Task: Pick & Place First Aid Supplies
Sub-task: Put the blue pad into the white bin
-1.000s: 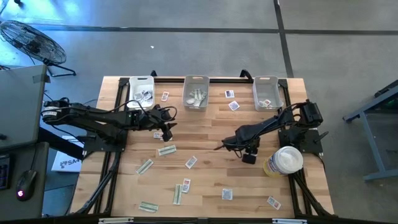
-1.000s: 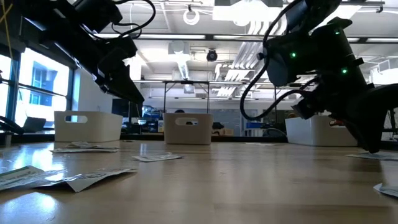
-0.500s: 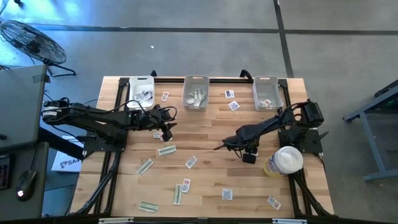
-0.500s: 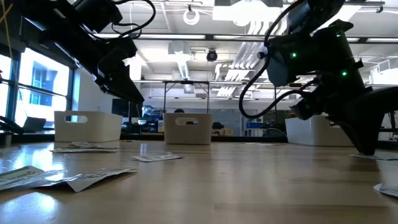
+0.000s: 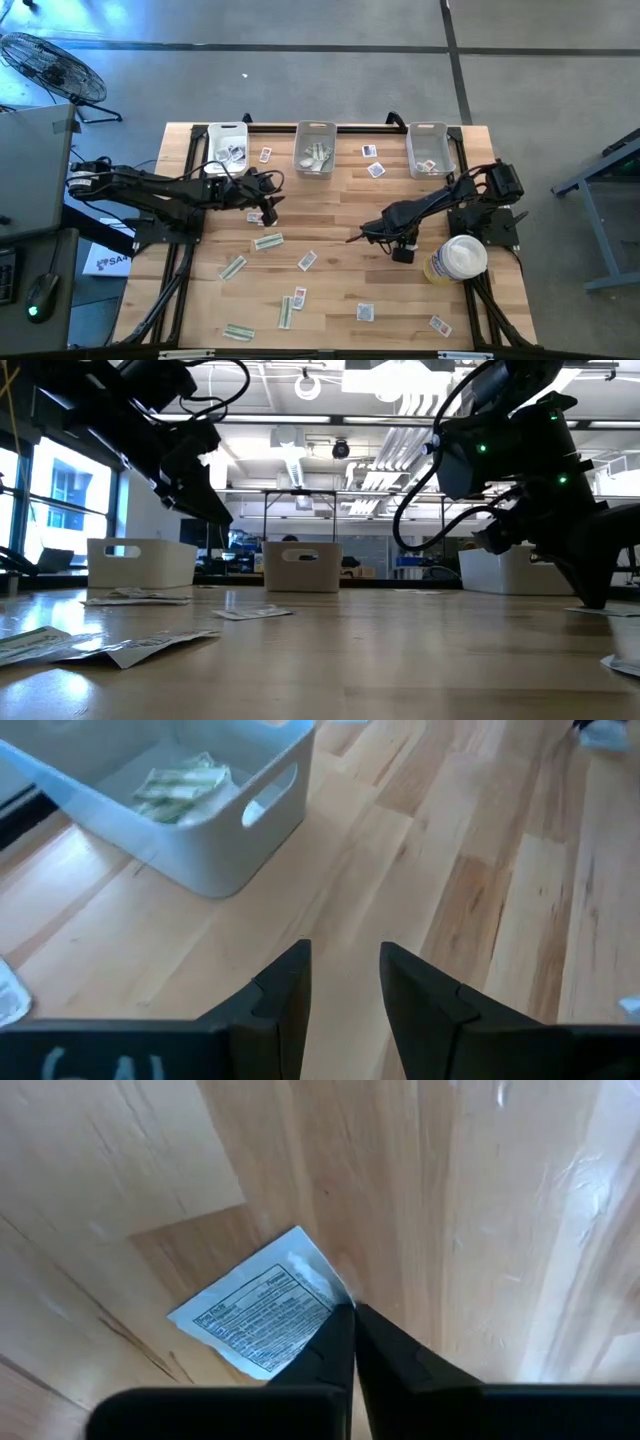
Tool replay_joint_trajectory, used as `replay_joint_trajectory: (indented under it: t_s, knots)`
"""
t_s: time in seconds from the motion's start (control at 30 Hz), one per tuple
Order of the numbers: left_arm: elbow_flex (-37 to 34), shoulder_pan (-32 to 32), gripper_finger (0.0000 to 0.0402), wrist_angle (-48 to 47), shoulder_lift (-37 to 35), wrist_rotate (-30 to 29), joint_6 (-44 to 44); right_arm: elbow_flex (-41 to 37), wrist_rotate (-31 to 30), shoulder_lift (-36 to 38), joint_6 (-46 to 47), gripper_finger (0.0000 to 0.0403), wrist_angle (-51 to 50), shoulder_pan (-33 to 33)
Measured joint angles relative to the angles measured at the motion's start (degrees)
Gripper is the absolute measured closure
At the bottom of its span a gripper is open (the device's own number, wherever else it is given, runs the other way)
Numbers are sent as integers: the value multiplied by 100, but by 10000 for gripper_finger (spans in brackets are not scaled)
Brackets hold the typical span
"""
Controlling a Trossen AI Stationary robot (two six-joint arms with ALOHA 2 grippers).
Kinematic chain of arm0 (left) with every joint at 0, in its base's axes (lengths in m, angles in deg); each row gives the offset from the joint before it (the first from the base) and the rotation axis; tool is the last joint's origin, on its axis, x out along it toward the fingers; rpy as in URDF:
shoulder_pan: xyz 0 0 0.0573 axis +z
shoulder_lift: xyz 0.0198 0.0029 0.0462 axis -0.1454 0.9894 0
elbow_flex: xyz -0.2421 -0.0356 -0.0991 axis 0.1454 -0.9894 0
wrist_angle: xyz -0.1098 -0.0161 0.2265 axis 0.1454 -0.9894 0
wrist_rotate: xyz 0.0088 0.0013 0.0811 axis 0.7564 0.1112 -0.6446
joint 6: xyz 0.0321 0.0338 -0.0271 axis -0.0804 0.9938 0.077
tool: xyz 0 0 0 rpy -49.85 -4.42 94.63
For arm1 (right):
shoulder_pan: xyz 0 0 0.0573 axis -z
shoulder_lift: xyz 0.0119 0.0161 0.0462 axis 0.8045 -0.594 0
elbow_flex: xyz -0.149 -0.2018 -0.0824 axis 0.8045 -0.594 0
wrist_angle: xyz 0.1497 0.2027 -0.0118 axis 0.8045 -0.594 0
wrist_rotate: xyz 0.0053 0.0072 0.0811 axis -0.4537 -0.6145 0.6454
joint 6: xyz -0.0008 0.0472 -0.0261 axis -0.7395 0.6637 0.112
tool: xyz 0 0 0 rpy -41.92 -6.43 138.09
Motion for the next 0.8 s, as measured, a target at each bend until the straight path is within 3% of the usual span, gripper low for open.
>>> replay_joint_trajectory:
  t_s: [0.23, 0.4, 0.6, 0.8]
  knots:
    - [-568, 2, 282, 1471, 58, 116, 0, 437, -421, -55, 210, 401, -435, -3]
    - [-948, 2, 282, 2634, 73, 888, 106, 1048, -1165, -46, 278, 402, -506, -112]
    - [-1027, 0, 282, 3423, 211, 1240, 134, 1638, -2574, -39, 139, 402, 512, -360]
    - [-1032, 0, 282, 4138, 614, 1352, 74, 1752, -4004, -33, 74, 402, 2516, -503]
